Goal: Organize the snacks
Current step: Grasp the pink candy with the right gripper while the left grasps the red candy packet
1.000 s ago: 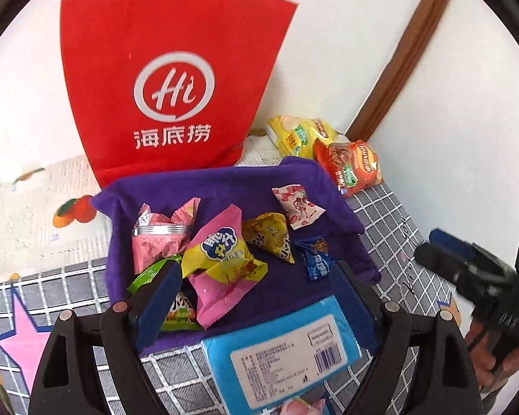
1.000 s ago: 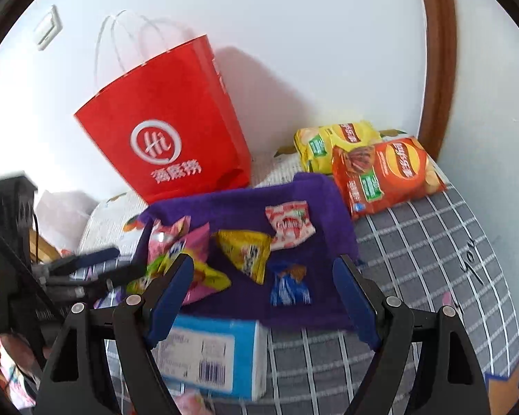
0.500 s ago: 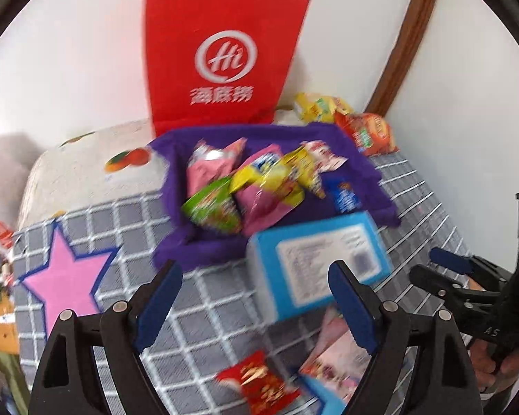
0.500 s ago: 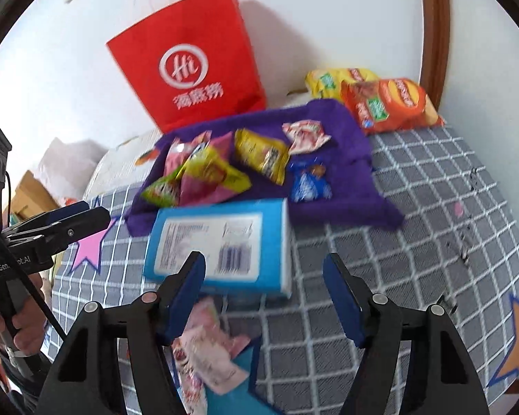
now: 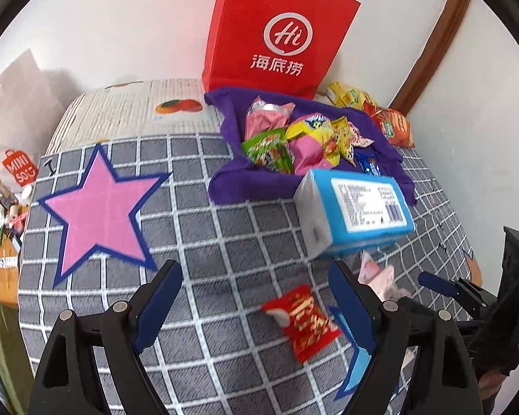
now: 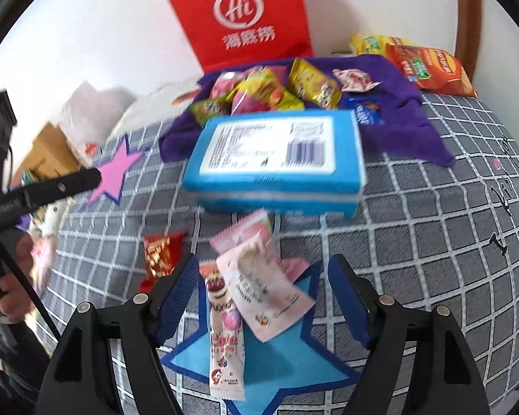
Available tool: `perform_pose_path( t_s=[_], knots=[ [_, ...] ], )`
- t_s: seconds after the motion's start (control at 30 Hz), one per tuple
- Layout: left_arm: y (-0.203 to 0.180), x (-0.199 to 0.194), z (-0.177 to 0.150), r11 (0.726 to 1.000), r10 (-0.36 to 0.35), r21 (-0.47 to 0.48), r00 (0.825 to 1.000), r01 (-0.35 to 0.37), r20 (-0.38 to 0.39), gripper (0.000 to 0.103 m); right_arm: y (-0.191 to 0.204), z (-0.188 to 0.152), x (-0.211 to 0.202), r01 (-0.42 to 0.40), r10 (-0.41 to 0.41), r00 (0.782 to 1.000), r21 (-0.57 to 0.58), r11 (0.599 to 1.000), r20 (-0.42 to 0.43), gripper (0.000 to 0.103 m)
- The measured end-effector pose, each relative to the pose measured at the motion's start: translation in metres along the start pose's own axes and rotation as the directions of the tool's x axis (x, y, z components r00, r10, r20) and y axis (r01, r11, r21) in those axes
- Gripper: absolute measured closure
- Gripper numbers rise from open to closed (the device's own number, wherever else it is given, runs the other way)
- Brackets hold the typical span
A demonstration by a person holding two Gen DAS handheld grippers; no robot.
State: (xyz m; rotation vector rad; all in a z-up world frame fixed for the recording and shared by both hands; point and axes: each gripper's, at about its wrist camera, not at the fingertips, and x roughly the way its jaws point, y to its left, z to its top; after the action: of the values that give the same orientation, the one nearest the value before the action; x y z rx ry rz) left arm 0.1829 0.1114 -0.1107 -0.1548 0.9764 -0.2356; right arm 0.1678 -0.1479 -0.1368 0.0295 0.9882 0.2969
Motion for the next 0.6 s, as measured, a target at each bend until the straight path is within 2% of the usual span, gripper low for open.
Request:
perform_pose_path(
  t_s=[0.13,0.27,0.3,0.33,0.43,0.53,0.6],
  knots=[
    [0.002,0.0,-0.015,1.0,0.012,0.002,1.0,-0.012,-0.015,0.018,0.017,-0.011,0.009,0.0,-0.001,1.0,-0.07,0.998,-0.013,0.027],
    [0.005,0.0,-0.026,1.0,0.009,-0.008,1.0,-0.01,-0.03,0.018,0.034,-0.02,0.022,0.065,-0.07,0.997,-0.179,0.982,-0.022,0.029],
    [0.005,0.001,-0.028,1.0,0.01,-0.009,0.999,-0.011,-0.033,0.018,0.035,-0.021,0.026,0.089,-0.095,0.995,-0.199,0.976,-0.023,0.034],
    [0.005,0.001,-0.032,1.0,0.012,-0.009,0.999,-0.012,-0.037,0.018,0.037,-0.022,0.03,0.11,-0.119,0.992,-0.214,0.971,-0.029,0.044],
    [0.001,0.003,-0.04,1.0,0.014,0.004,0.999,-0.014,-0.046,0.018,0.032,-0.023,0.029,0.085,-0.094,0.995,-0.209,0.974,-0.037,0.056],
    [-0.006,0.008,-0.044,1.0,-0.002,0.007,0.998,0.002,-0.058,0.018,0.027,-0.022,0.02,0.072,-0.077,0.997,-0.191,0.979,-0.023,0.062],
    [-0.014,0.015,-0.046,1.0,-0.028,0.005,0.997,0.028,-0.075,0.018,0.024,-0.023,0.012,0.042,-0.044,0.999,-0.169,0.985,-0.01,0.062]
  ],
)
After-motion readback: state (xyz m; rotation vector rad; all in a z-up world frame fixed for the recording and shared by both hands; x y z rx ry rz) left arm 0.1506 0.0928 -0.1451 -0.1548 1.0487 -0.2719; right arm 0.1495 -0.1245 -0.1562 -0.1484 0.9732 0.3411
